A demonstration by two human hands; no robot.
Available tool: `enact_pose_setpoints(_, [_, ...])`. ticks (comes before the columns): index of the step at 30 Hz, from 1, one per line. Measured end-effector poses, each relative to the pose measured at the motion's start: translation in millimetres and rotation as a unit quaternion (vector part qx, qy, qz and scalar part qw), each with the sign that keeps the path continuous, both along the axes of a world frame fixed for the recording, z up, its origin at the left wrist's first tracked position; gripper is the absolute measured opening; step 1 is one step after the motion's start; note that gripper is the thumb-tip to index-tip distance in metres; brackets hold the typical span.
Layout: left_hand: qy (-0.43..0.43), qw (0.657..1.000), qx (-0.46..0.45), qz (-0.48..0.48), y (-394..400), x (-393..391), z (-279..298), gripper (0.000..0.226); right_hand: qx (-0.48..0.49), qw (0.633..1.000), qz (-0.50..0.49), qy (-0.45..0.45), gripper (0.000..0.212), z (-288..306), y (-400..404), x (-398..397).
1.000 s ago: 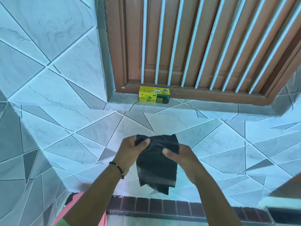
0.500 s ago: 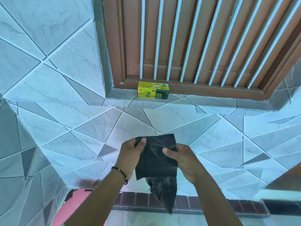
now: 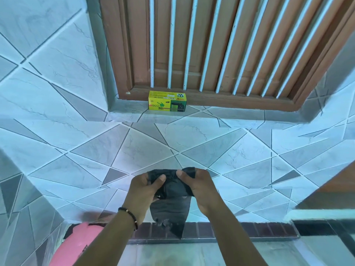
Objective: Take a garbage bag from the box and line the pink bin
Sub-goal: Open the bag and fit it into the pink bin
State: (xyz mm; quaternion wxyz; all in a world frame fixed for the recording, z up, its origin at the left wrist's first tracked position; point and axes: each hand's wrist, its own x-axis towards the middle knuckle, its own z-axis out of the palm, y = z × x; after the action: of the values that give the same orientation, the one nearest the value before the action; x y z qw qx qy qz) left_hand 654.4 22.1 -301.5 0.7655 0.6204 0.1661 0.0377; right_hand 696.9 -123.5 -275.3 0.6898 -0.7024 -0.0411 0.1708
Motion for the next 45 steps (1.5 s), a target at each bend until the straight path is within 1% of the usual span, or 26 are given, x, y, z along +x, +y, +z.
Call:
enact_pose_setpoints(2, [-0.013,1.0,0.013,0.026,-4.4,-1.1,5.2,0.01,0.016,1.0,0.002,0.016,0.036,-1.9,2.3,-1.5])
enact_pose_setpoints(5, [-0.025,0.997,0.031,0.073,-4.9,1.6,8.3,0.012,0.071,0.994,0.068,0.053,0.037,-0.7,-4.0,-1.8])
enact_pose_setpoints(7, [-0.027,0.995,0.037,0.094,-2.0,3.7,8.8,0.012,0.071,0.988,0.114,0.072,0.039,-1.4,-12.1,0.3])
enact_pose_setpoints(9, [-0.031,0.993,0.036,0.107,-1.3,3.8,10.3,0.012,0.059,0.987,0.128,0.078,0.039,-3.2,-18.4,3.4])
enact_pose_setpoints(12, [-0.034,0.992,0.027,0.116,-4.0,2.8,10.2,0.01,0.087,0.988,0.097,0.079,0.024,-3.7,-16.5,4.2])
enact_pose_setpoints(14, [-0.031,0.995,0.012,0.098,-3.5,1.8,8.5,0.007,0.092,0.991,0.066,0.072,0.014,-3.1,-12.1,4.2])
enact_pose_setpoints(15, [-0.032,0.996,-0.008,0.08,-2.8,1.1,8.3,0.009,0.083,0.993,0.056,0.069,0.014,-2.3,-10.3,4.1])
enact_pose_setpoints(17, [-0.039,0.996,-0.074,0.041,-0.5,0.7,6.3,0.024,0.064,0.995,0.042,0.068,0.02,-2.1,-8.0,3.6])
enact_pose_setpoints(19, [-0.033,0.996,-0.082,0.032,-0.2,-0.4,4.6,0.033,0.086,0.993,0.033,0.077,0.03,-2.8,-6.4,1.6])
enact_pose_setpoints(22, [-0.014,0.998,-0.022,0.064,-3.5,0.1,4.5,0.014,0.193,0.974,0.047,0.11,0.034,-3.0,-1.5,-1.0])
enact_pose_setpoints(24, [0.01,0.996,0.03,0.086,-2.0,2.8,1.3,0.016,0.209,0.972,0.039,0.097,0.034,-2.8,3.2,-1.6])
enact_pose_setpoints(27, [0.011,0.987,0.099,0.125,1.5,2.3,0.3,0.044,0.134,0.99,-0.021,0.032,0.026,-6.0,4.3,0.8])
enact_pose_setpoints(29, [-0.042,0.963,0.222,0.147,-0.9,-6.5,8.8,0.049,0.075,0.996,-0.043,-0.007,0.021,-7.3,3.9,-0.2])
enact_pose_setpoints(30, [-0.082,0.945,0.297,0.11,-2.6,-10.0,11.7,0.048,0.052,0.997,-0.05,-0.018,0.019,-8.7,4.3,-0.9])
enact_pose_setpoints(32, [-0.11,0.893,0.435,-0.011,-8.8,-10.5,11.7,0.042,0.015,0.998,-0.061,-0.022,0.02,-9.7,6.0,-3.0])
enact_pose_setpoints(33, [-0.099,0.871,0.478,-0.057,-8.7,-7.9,5.9,0.034,0.009,0.998,-0.061,-0.019,0.022,-9.8,6.3,-3.9])
enact_pose_setpoints(34, [-0.076,0.865,0.491,-0.073,-9.8,-7.3,8.0,0.024,0.013,0.998,-0.056,-0.016,0.024,-9.0,6.6,-5.2])
enact_pose_setpoints(35, [-0.06,0.873,0.48,-0.061,-8.8,-4.2,6.9,0.018,0.019,0.999,-0.049,-0.013,0.026,-8.0,7.0,-6.5])
enact_pose_setpoints(38, [-0.054,0.887,0.459,0.01,-6.2,6.4,6.0,0.021,0.047,0.997,-0.052,-0.011,0.021,-4.7,7.3,-10.9])
enact_pose_setpoints(39, [-0.044,0.904,0.423,0.041,-4.8,9.0,8.2,0.021,0.071,0.995,-0.066,-0.008,0.018,-2.6,5.9,-12.5])
enact_pose_setpoints(40, [-0.021,0.933,0.35,0.083,-1.2,12.3,8.2,0.023,0.096,0.992,-0.083,-0.002,0.016,-0.8,3.7,-13.1])
enact_pose_setpoints(41, [0.013,0.965,0.228,0.127,4.5,14.6,9.0,0.026,0.109,0.989,-0.103,0.0,0.017,0.8,0.0,-12.6])
enact_pose_setpoints(42, [0.048,0.982,0.083,0.164,11.5,16.8,9.7,0.026,0.109,0.987,-0.12,0.001,0.019,1.2,-4.1,-11.5])
enact_pose_setpoints(43, [0.07,0.978,-0.044,0.19,19.1,18.1,7.9,0.021,0.101,0.986,-0.131,0.001,0.022,0.2,-8.7,-10.4])
enact_pose_setpoints(44, [0.08,0.968,-0.13,0.198,26.1,18.5,5.7,0.016,0.088,0.987,-0.134,0.008,0.024,-2.0,-13.6,-8.7])
enact_pose_setpoints(45, [0.08,0.96,-0.183,0.196,31.1,17.9,2.9,0.015,0.071,0.99,-0.123,0.023,0.025,-5.0,-17.8,-7.1])
